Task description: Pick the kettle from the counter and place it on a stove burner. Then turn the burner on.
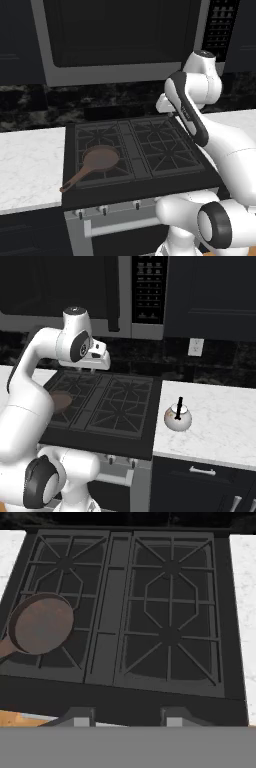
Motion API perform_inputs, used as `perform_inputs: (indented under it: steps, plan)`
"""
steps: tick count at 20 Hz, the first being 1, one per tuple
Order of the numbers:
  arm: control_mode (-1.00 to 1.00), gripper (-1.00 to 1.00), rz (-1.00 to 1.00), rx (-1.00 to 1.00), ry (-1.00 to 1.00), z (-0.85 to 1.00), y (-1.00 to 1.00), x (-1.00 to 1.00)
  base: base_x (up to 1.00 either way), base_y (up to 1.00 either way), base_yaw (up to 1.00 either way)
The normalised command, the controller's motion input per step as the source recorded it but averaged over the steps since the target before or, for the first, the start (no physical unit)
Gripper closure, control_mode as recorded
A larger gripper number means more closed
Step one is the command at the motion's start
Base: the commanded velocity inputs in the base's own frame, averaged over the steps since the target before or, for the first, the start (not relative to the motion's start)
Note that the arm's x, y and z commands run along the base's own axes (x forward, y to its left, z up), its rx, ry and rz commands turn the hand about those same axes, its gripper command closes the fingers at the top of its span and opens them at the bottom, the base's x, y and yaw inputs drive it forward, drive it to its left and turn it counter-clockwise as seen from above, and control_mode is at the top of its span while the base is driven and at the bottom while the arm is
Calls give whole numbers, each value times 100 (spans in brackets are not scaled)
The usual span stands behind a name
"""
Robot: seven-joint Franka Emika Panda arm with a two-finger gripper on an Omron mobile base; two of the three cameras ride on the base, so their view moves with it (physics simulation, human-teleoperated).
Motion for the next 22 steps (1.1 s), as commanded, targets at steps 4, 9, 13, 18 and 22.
perform_inputs:
  steps: [4, 9, 13, 18, 22]
  plan:
    - [-100, -100, -2, 0, -2, -6, -17, -8, 0, 0, 0]
    - [-100, -100, -3, 3, -1, -25, -67, -4, 0, 0, 0]
    - [-100, -100, -1, 4, 0, -21, -76, -3, 0, 0, 0]
    - [-100, -100, 0, 3, 0, -16, -71, -4, 0, 0, 0]
    - [-100, -100, 0, 0, 0, -24, -84, -7, 0, 0, 0]
